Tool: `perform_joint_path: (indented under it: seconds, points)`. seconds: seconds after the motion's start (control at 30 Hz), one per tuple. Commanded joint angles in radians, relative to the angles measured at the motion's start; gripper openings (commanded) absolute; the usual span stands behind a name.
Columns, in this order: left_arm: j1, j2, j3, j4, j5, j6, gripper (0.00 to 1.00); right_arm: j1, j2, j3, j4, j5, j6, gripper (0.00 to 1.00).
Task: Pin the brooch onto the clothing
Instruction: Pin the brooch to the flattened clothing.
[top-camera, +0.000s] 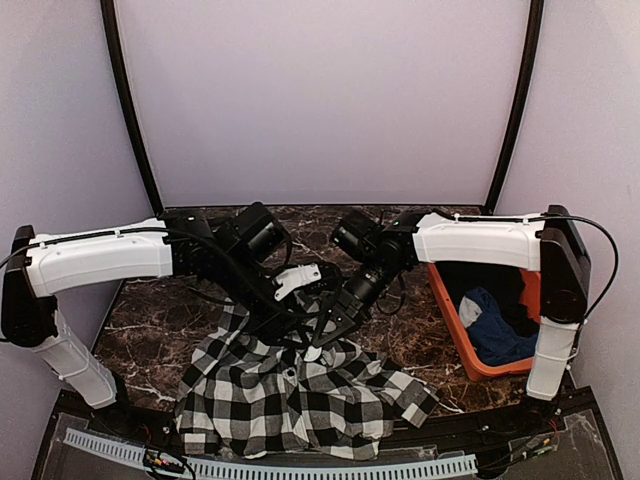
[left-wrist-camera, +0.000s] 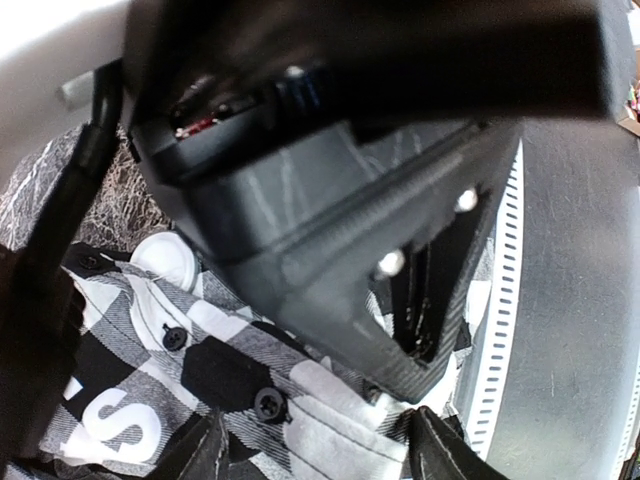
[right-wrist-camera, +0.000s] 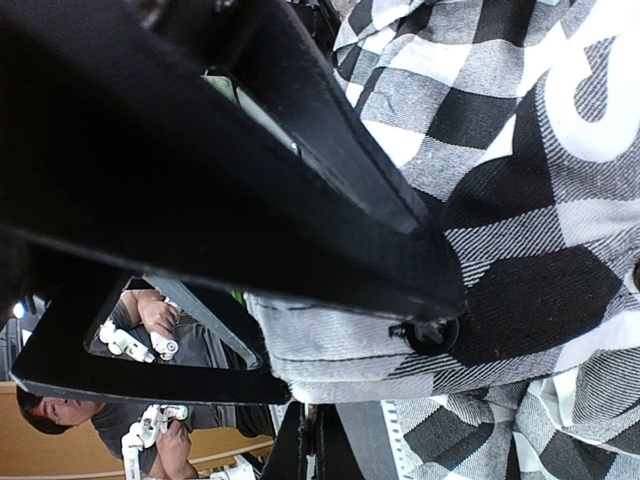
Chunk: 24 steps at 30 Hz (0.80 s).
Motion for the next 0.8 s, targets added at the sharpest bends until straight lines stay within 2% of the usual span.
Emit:
perform_joint_path:
  seconds: [0.0,0.77]
  points:
    - [-0.010,-0.017,-0.048,-0.027,0.020,0.020,0.63,-0.009,-0.054,0.017,0.094,-0.099,-0.002,0.00]
    - [-0.019,0.056,-0.018,-0.060,-0.052,0.012,0.60,-0.009,-0.058,0.025,0.104,-0.105,0.018,0.00]
